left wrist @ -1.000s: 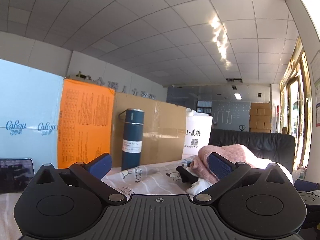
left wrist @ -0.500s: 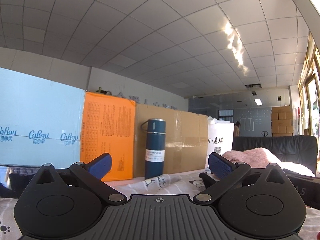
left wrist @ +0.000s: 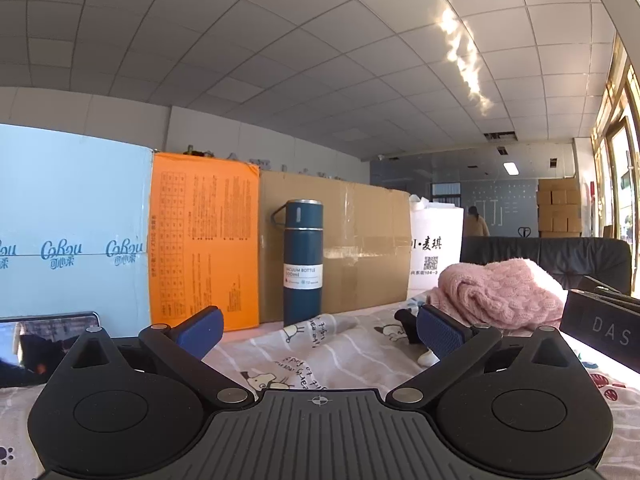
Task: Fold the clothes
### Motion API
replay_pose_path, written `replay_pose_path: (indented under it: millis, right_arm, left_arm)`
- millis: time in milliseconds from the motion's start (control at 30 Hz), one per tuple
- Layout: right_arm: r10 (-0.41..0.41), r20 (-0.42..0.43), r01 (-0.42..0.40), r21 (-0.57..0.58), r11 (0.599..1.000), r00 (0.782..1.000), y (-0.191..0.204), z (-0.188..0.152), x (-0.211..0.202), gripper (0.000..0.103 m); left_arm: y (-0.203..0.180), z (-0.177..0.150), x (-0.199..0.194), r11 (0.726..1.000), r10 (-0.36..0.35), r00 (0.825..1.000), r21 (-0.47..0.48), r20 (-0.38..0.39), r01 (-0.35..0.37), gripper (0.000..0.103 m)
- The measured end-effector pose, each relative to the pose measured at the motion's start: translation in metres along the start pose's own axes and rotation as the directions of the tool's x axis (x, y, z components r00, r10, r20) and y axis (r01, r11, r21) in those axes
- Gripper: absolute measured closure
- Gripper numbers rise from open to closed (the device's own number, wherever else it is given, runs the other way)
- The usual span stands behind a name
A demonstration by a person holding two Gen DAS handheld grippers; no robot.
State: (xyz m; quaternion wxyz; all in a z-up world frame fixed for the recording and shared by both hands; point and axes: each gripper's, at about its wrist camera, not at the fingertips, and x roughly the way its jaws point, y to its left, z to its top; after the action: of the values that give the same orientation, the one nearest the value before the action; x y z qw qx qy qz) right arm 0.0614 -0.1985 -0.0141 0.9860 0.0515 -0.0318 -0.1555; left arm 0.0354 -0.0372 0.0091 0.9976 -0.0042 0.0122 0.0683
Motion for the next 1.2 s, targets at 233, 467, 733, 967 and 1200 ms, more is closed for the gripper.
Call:
replay_pose_path:
  millis: [233, 467, 733, 967, 1200]
  right_arm:
    - [0.035, -0.020, -0.036, -0.027, 0.999, 0.999, 0.006, -0.001, 0.006, 0.000]
    - [0.049, -0.033, -0.049, -0.015, 0.999, 0.998, 0.006, -0.001, 0.009, 0.000]
    - [0.054, -0.035, -0.054, 0.009, 0.999, 0.998, 0.001, -0.001, 0.009, 0.000]
    - [0.057, -0.044, -0.057, 0.012, 0.998, 0.997, 0.001, -0.001, 0.011, 0.000]
    - [0.054, -0.043, -0.053, 0.016, 0.998, 0.998, 0.000, -0.001, 0.011, 0.000]
  left_arm:
    - [0.002, 0.000, 0.001, 1.000, 0.013, 1.000, -0.001, 0.004, -0.013, 0.000]
    - [0.000, 0.000, 0.000, 1.000, -0.001, 1.000, 0.012, 0.006, 0.001, 0.000]
    - [0.001, 0.000, 0.003, 1.000, -0.011, 1.000, 0.003, -0.005, 0.011, 0.000]
    - [0.002, 0.000, 0.003, 1.000, -0.026, 1.000, -0.001, -0.006, 0.026, 0.000]
    - [0.002, 0.000, 0.002, 1.000, -0.027, 1.000, -0.006, 0.000, 0.027, 0.000]
